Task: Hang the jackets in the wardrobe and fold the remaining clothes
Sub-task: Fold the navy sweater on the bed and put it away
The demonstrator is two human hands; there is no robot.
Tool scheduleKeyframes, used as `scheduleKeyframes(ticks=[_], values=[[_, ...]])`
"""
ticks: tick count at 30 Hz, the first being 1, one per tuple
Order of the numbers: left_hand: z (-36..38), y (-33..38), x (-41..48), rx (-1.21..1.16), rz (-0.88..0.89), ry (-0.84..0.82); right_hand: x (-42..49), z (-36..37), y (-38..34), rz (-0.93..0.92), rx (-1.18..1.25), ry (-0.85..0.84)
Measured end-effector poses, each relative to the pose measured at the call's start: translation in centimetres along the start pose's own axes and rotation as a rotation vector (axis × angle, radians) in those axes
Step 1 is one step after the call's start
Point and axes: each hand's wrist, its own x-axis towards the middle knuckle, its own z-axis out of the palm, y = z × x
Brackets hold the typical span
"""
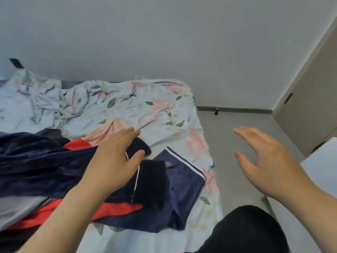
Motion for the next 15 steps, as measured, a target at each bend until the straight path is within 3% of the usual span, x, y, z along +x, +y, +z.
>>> scheduleKeyframes(ticks=[7,15], values=[[-0.7,-14.2,-4.7,0.038,-0.318,-0.079,5.6,14.0,-7.9,-0.189,0.17,-0.252],[-0.6,-22.9,-6.1,0.2,-0.298,-0.156,7.4,24.6,-16.3,-0.341,0.241,-0.526]])
